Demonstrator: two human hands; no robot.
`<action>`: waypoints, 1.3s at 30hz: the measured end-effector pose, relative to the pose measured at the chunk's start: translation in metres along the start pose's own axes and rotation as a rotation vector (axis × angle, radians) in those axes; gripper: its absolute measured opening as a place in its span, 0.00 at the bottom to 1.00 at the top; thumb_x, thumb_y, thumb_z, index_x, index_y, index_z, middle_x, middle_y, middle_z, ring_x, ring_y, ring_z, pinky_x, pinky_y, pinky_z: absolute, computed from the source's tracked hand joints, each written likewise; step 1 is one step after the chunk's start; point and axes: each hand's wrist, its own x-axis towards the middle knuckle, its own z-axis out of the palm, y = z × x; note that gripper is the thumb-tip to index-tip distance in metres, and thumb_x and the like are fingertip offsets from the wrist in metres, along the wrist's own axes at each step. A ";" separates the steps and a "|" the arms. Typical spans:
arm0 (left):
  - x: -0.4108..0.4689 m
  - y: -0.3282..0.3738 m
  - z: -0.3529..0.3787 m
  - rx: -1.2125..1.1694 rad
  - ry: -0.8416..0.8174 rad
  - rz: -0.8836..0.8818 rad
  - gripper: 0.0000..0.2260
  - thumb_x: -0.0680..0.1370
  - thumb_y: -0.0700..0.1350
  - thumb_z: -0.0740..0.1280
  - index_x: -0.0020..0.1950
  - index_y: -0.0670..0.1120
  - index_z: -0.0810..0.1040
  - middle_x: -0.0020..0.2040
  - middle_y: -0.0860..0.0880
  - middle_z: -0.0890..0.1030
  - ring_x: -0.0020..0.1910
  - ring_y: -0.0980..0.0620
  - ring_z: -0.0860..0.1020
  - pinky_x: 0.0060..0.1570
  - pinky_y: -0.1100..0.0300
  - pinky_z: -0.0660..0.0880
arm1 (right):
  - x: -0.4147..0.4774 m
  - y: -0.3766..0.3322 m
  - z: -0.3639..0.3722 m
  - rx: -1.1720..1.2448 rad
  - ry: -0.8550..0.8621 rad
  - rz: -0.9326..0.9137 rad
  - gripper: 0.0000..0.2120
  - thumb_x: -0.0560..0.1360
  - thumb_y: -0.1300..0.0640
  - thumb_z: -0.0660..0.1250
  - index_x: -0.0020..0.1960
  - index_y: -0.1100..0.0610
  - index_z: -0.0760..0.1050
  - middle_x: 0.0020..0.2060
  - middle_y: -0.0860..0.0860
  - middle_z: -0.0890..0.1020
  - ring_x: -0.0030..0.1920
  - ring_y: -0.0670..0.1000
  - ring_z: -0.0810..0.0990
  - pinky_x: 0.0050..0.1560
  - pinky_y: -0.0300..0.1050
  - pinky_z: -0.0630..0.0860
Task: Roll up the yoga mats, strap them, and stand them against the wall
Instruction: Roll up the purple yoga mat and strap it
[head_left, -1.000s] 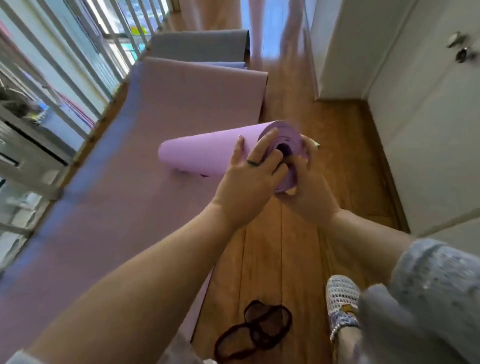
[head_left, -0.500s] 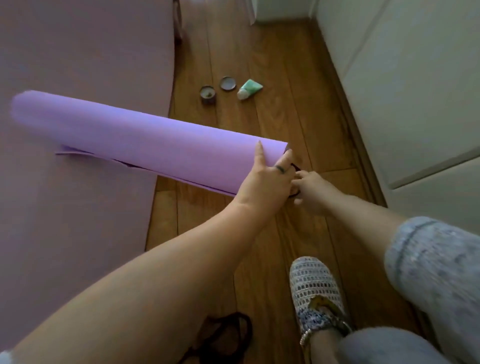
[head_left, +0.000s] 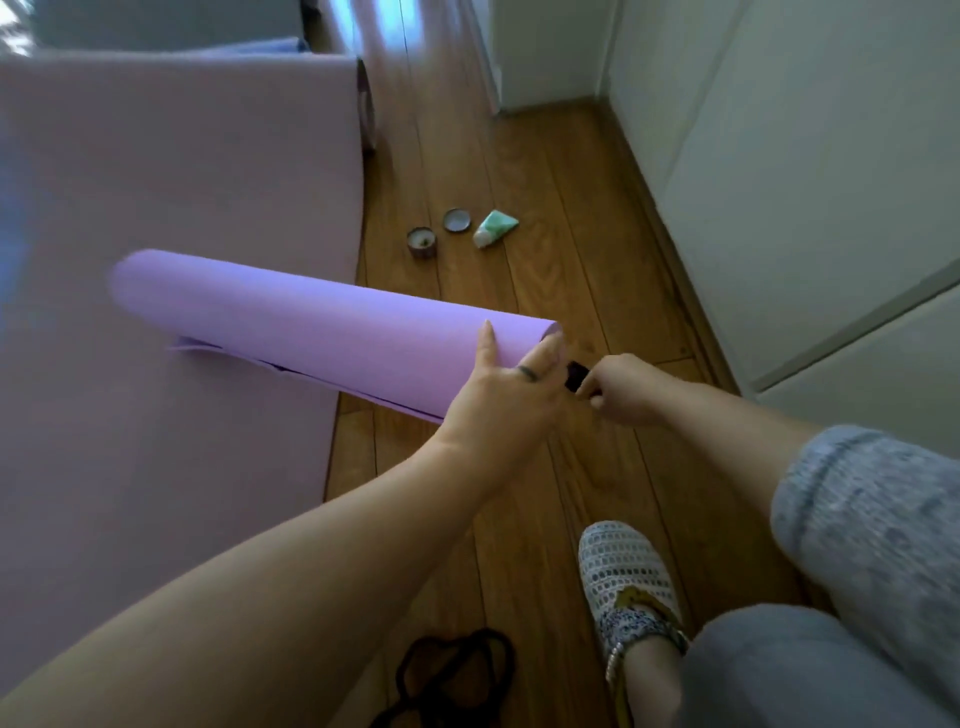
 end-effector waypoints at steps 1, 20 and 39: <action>-0.017 -0.005 -0.012 -0.003 0.023 -0.030 0.28 0.80 0.38 0.59 0.77 0.41 0.52 0.77 0.42 0.51 0.76 0.42 0.40 0.68 0.29 0.54 | -0.015 -0.011 -0.017 0.069 0.011 -0.021 0.14 0.78 0.60 0.64 0.64 0.55 0.77 0.61 0.54 0.78 0.59 0.53 0.78 0.57 0.46 0.77; -0.368 -0.039 -0.214 0.183 0.592 -0.291 0.22 0.63 0.31 0.69 0.55 0.45 0.78 0.55 0.46 0.79 0.61 0.40 0.75 0.47 0.41 0.78 | -0.418 -0.181 -0.163 0.369 0.408 -0.635 0.17 0.76 0.49 0.67 0.59 0.60 0.78 0.52 0.57 0.83 0.52 0.56 0.82 0.55 0.54 0.80; -0.427 0.084 -0.273 0.220 0.562 0.198 0.24 0.66 0.34 0.72 0.61 0.47 0.75 0.57 0.49 0.78 0.57 0.46 0.77 0.47 0.54 0.80 | -0.554 -0.177 -0.114 -0.081 0.118 -0.354 0.11 0.72 0.51 0.68 0.43 0.59 0.79 0.37 0.54 0.83 0.37 0.53 0.83 0.35 0.40 0.76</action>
